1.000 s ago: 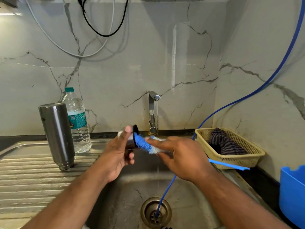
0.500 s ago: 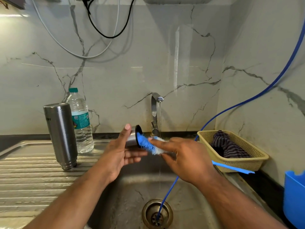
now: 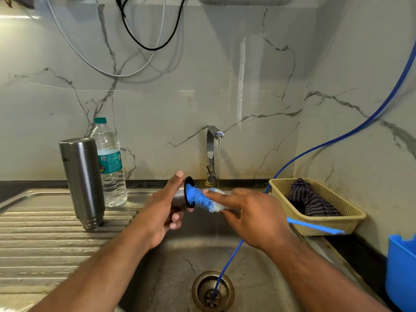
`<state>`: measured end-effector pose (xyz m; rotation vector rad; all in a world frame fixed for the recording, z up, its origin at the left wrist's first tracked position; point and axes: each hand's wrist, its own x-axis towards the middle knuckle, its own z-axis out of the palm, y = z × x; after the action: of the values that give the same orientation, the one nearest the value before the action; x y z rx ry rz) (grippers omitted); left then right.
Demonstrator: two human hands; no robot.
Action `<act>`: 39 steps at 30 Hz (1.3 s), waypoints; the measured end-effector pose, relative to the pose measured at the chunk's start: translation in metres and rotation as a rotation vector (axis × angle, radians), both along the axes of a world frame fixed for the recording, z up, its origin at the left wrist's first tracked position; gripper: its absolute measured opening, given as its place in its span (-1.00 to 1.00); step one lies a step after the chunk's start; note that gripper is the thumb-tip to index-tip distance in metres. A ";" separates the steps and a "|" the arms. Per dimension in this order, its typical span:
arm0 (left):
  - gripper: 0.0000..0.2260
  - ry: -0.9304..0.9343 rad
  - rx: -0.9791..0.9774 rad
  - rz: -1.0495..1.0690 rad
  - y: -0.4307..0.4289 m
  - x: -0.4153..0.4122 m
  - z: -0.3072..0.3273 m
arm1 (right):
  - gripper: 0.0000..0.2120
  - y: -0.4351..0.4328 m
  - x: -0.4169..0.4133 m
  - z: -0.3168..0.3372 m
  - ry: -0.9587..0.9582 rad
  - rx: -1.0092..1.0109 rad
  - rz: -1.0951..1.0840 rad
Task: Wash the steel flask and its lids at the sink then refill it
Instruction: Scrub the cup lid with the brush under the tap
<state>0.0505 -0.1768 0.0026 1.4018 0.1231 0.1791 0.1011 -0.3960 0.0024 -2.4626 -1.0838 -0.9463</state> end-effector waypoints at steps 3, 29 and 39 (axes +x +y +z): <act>-0.36 0.323 -0.103 -0.199 0.013 -0.003 0.001 | -0.45 -0.001 0.003 0.000 -0.221 -0.066 0.015; -0.51 -0.216 0.074 -0.206 0.010 -0.007 -0.002 | -0.44 -0.004 0.001 0.003 0.646 0.169 0.160; -0.53 0.155 0.528 -0.272 0.019 -0.013 0.006 | -0.54 -0.015 0.005 0.010 -0.097 -0.165 0.085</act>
<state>0.0378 -0.1574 0.0087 1.9409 0.0104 -0.1358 0.1061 -0.4106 0.0128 -2.4988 -1.3377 -0.9957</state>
